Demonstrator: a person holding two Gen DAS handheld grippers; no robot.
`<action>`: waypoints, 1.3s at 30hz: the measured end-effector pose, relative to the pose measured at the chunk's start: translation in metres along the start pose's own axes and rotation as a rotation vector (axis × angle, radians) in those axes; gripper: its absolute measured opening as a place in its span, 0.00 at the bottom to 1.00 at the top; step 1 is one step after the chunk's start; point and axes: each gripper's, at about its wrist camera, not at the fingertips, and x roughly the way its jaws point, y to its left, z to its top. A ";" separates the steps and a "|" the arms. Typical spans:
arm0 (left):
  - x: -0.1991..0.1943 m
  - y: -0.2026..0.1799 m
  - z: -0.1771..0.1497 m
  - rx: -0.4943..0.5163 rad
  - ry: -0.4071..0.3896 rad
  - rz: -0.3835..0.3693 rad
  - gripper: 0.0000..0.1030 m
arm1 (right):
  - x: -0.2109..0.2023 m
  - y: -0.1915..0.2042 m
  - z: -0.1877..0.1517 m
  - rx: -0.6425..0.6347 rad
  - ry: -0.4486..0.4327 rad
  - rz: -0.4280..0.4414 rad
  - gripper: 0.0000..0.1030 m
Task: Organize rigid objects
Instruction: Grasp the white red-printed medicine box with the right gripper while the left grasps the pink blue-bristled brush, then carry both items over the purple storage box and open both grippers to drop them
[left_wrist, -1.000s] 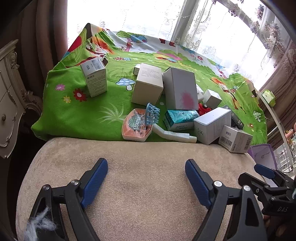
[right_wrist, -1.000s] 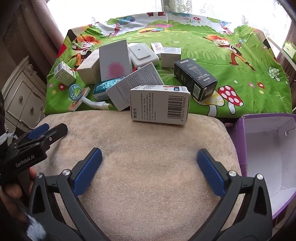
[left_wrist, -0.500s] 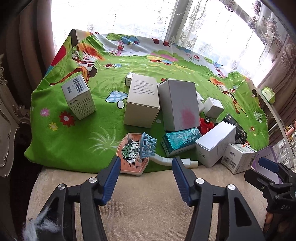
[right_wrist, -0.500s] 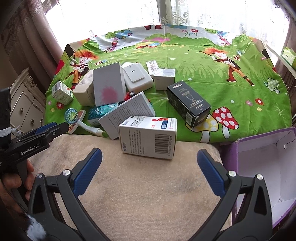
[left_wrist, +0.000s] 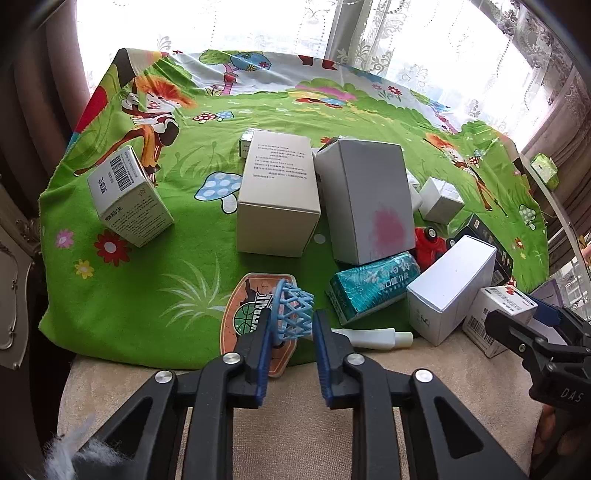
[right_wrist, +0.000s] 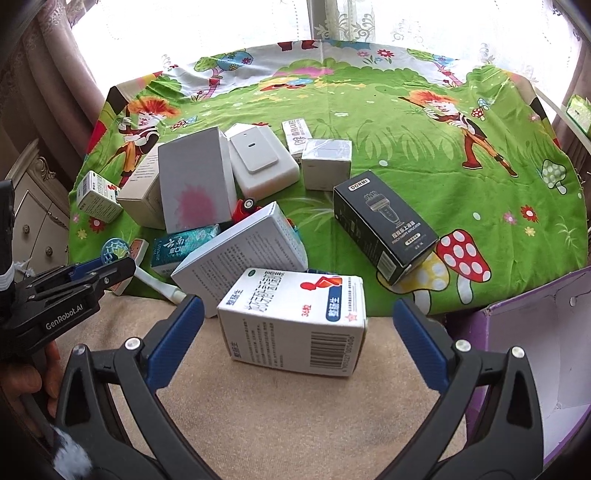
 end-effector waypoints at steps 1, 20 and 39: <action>-0.001 0.000 -0.001 0.000 -0.004 0.001 0.18 | 0.001 0.000 0.000 0.000 0.006 0.002 0.88; -0.069 -0.010 -0.035 -0.081 -0.127 -0.011 0.18 | -0.040 -0.011 -0.021 -0.023 -0.128 0.073 0.73; -0.085 -0.141 -0.038 0.165 -0.118 -0.166 0.18 | -0.094 -0.108 -0.057 0.140 -0.223 0.019 0.73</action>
